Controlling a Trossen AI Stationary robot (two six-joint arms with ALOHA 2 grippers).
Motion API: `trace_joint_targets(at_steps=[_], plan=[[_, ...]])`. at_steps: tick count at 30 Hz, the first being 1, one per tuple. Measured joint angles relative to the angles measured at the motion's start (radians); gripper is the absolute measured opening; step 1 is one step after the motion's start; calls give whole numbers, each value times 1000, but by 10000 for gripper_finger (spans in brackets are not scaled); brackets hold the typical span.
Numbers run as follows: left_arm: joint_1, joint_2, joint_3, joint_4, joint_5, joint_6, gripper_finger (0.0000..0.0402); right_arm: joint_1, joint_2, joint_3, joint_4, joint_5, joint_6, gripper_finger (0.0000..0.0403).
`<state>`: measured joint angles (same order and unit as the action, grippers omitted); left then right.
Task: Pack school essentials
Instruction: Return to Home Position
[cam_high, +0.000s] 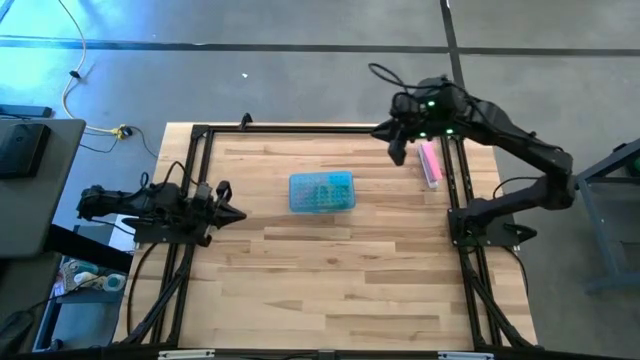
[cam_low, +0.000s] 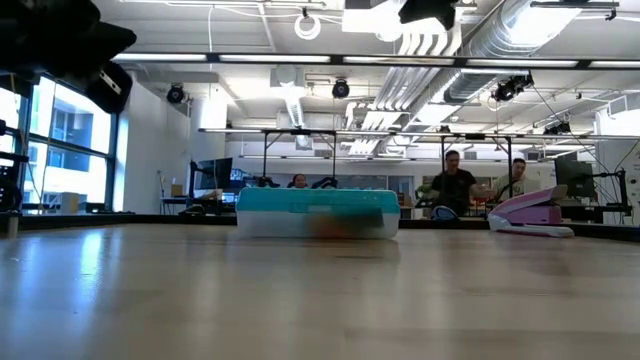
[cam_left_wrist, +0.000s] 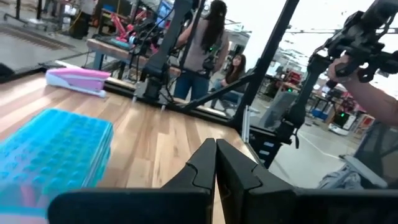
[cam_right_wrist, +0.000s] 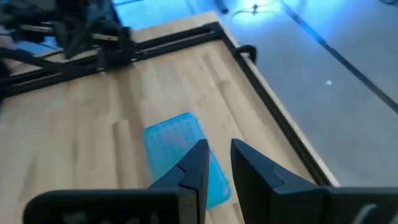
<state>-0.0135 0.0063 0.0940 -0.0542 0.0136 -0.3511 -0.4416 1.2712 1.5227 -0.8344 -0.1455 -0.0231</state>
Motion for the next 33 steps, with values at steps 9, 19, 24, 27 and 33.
trace_joint_targets(at_steps=[9, 19, 24, 27, 33], plan=[[0, -1, 0, 20, -7, -28, 0, -14, -215, -248, 14, -152, -2, 59], [0, 0, 0, 21, -25, -91, 3, 63, -551, -672, 330, -163, 158, 59], [0, 0, 0, 21, -26, -91, 3, 167, -691, -851, 525, -163, 260, 59], [0, 0, 0, 21, -26, -91, 3, 231, -757, -958, 617, -158, 292, 59], [0, 0, 0, 21, -26, -91, 3, 327, -840, -1108, 715, -145, 325, 59]])
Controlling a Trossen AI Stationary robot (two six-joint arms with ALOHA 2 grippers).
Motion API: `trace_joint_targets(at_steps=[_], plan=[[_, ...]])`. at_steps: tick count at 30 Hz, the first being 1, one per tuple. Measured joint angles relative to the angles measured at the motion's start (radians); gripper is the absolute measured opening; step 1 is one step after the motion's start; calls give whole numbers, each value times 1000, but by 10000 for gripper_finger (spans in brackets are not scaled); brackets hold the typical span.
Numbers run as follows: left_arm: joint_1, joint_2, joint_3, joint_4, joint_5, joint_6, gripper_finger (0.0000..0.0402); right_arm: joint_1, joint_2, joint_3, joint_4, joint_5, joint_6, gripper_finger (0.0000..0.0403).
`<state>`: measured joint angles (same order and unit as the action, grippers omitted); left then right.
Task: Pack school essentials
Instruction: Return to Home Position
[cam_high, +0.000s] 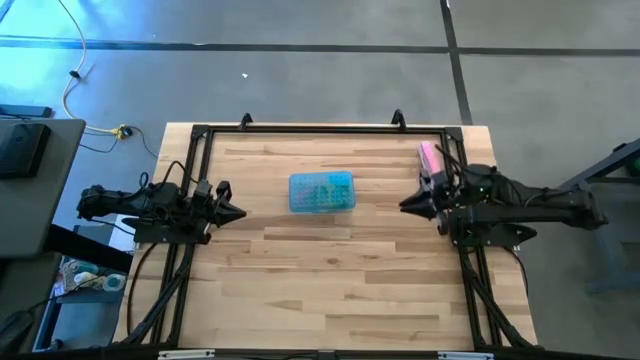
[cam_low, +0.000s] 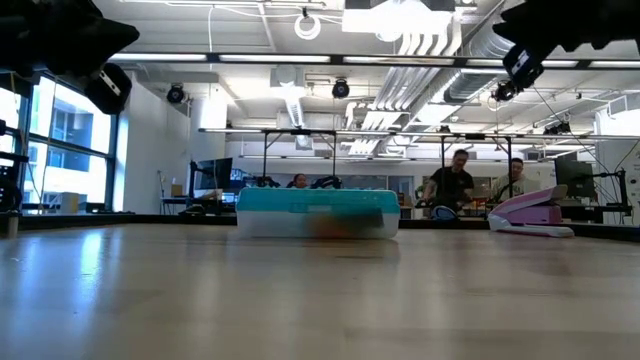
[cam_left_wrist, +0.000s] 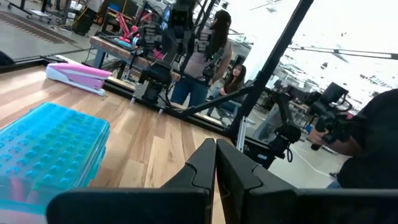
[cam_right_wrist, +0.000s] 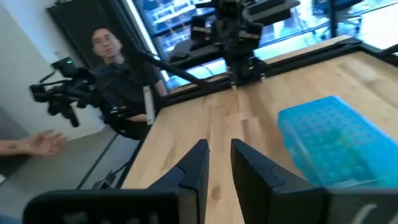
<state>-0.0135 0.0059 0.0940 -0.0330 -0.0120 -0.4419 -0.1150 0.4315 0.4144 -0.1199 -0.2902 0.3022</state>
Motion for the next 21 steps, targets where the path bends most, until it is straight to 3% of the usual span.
trace_joint_targets(at_steps=[12, 21], plan=[[0, 0, 0, 0, 0, 0, 3, 133, -15, -268, 358, 147, 22, 59], [0, 0, 0, 0, 0, 0, 3, 122, -60, -386, 408, 177, 92, 60]])
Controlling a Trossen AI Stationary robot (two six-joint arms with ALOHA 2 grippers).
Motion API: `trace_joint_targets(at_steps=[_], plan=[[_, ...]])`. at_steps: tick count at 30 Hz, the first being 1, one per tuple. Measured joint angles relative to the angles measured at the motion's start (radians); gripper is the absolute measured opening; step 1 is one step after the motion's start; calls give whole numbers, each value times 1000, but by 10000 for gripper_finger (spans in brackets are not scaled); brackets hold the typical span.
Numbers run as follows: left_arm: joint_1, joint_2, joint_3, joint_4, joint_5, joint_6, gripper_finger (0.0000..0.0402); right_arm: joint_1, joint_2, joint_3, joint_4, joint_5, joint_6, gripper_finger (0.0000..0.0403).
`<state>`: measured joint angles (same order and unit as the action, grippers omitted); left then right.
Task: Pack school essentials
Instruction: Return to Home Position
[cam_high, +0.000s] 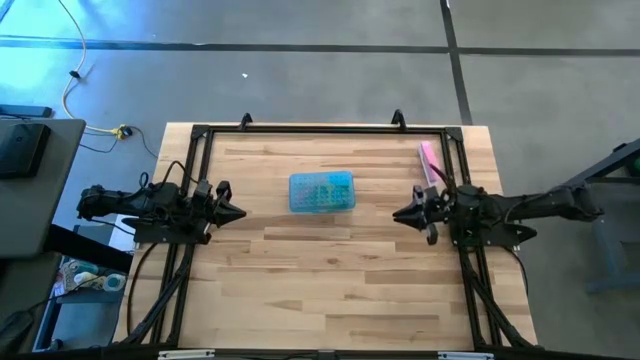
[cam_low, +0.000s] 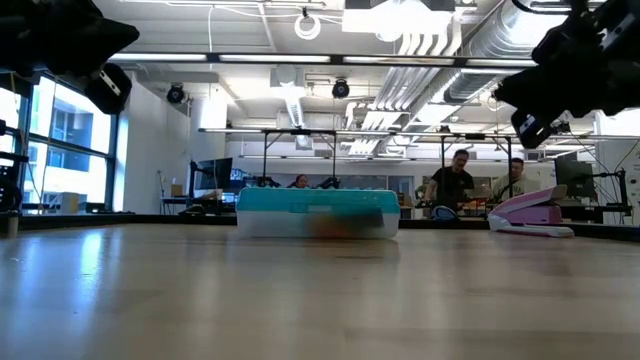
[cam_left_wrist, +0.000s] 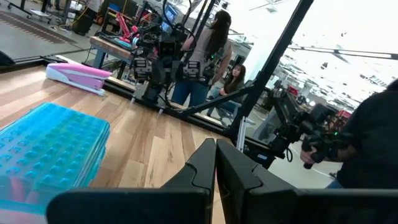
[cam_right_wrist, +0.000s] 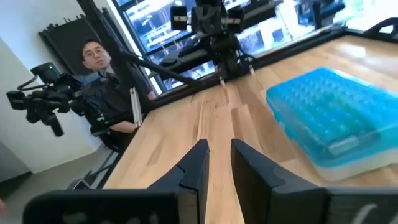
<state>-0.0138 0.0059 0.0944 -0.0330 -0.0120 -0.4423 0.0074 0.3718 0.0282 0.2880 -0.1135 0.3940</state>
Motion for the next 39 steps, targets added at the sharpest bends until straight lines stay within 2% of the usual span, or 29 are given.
trace_joint_targets(at_steps=[6, 19, 25, 39], plan=[[0, 0, 0, 0, 0, 0, 3, -61, -85, 11, -71, -3, -59, 60], [0, 0, 0, 0, 0, 0, 3, -224, -366, 62, -450, -49, -106, 60], [0, 0, 0, 0, 0, 0, 3, -251, -347, 63, -522, -51, -60, 60], [0, 0, 0, 0, 0, 0, 3, -251, -345, 63, -524, -51, -28, 60]])
